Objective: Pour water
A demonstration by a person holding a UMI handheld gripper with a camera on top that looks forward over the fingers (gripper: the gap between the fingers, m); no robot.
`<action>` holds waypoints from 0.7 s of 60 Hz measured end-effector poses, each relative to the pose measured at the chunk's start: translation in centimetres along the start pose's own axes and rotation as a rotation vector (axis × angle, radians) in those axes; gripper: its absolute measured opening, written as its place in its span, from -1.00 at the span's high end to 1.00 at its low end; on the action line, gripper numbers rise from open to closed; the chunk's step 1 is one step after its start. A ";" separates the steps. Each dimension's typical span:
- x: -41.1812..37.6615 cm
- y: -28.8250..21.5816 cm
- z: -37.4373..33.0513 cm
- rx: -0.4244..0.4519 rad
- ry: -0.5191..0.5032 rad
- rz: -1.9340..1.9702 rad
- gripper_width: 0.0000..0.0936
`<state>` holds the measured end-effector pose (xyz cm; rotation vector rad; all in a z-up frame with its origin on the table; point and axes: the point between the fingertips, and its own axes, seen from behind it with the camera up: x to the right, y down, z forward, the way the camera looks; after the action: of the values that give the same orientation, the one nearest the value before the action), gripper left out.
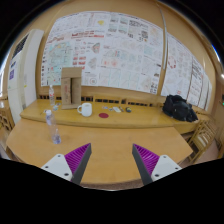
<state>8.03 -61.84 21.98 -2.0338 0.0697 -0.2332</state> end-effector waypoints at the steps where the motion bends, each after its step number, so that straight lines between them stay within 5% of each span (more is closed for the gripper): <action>1: 0.5 0.4 -0.6 -0.007 -0.006 0.000 -0.81; 26: -10.0 12.7 1.6 -0.149 -0.106 -0.002 -0.83; 42: -25.8 10.1 10.2 -0.043 -0.236 -0.012 -0.81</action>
<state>-14.78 -53.66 5.06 -2.0905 -0.0853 0.0027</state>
